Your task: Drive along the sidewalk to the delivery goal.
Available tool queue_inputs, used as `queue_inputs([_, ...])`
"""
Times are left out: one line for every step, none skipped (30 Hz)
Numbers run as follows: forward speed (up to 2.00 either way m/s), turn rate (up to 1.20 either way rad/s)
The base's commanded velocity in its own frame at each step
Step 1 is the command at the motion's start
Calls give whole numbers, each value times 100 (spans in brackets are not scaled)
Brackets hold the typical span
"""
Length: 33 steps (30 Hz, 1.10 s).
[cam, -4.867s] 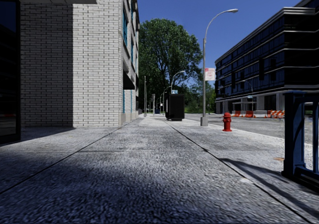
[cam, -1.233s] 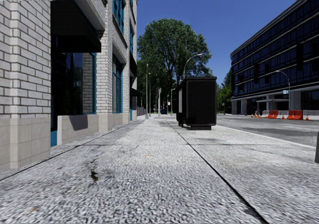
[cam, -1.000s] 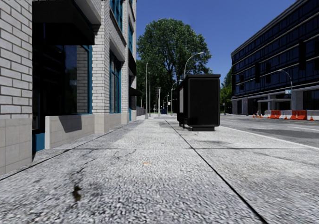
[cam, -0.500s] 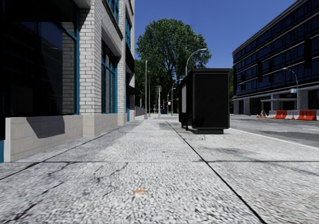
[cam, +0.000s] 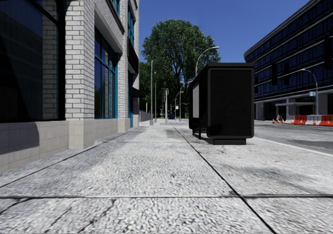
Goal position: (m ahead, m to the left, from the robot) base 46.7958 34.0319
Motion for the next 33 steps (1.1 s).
queue_inputs([200, 0])
queue_inputs([200, 0])
queue_inputs([200, 0])
queue_inputs([200, 0])
queue_inputs([200, 0])
queue_inputs([200, 0])
queue_inputs([200, 0])
queue_inputs([200, 0])
queue_inputs([200, 0])
queue_inputs([200, 0])
queue_inputs([200, 0])
queue_inputs([200, 0])
queue_inputs([200, 0])
queue_inputs([200, 0])
queue_inputs([200, 0])
queue_inputs([200, 0])
queue_inputs([200, 0])
queue_inputs([200, 5])
queue_inputs([200, 15])
queue_inputs([200, 15])
queue_inputs([200, 23])
queue_inputs([200, 25])
queue_inputs([200, 26])
queue_inputs([200, 26])
queue_inputs([200, 26])
queue_inputs([200, 0])
queue_inputs([200, 0])
queue_inputs([200, 0])
queue_inputs([200, 0])
queue_inputs([200, 0])
queue_inputs([200, 0])
queue_inputs([200, 0])
queue_inputs([200, 0])
